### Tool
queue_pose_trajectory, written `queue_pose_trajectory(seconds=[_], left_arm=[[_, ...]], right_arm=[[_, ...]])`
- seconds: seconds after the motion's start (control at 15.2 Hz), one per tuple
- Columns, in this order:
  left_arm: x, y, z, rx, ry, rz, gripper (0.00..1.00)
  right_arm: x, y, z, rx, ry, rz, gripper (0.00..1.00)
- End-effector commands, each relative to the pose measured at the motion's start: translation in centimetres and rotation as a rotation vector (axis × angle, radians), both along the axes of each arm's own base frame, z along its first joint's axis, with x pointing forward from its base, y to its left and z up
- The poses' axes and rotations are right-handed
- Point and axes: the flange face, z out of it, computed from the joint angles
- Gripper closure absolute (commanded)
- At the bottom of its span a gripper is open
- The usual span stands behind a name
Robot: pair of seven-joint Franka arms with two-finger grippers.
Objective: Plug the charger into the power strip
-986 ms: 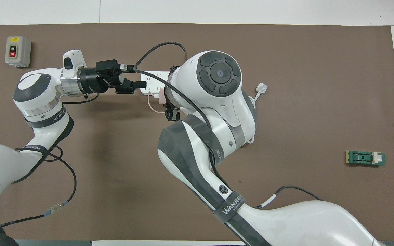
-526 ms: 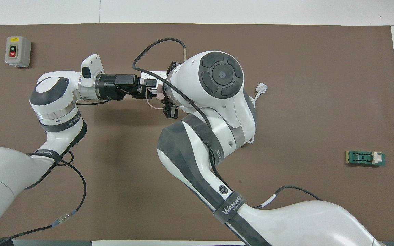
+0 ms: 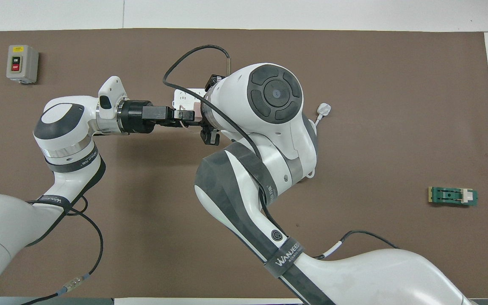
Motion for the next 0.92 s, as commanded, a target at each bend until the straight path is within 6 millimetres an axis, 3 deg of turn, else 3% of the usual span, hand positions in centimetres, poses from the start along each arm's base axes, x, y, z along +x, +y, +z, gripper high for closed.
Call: queue_pose_trajectory(seconds=[0.0, 0.46, 0.59, 0.85], left_arm=[[-0.44, 0.87, 0.83, 0.005, -0.024, 0.046, 0.03], [0.29, 1.28, 0.59, 0.051, -0.029, 0.102, 0.06], [0.36, 1.60, 0.82, 0.047, -0.028, 0.104, 0.19], [0.37, 1.69, 1.20, 0.046, -0.029, 0.105, 0.27]], right_arm=[[0.19, 0.37, 0.40, -0.009, -0.028, 0.004, 1.00], [0.38, 0.20, 0.66, -0.001, -0.040, 0.002, 1.00], [0.39, 0.20, 0.68, -0.002, -0.042, 0.002, 1.00], [0.40, 0.20, 0.70, -0.001, -0.044, 0.003, 1.00]])
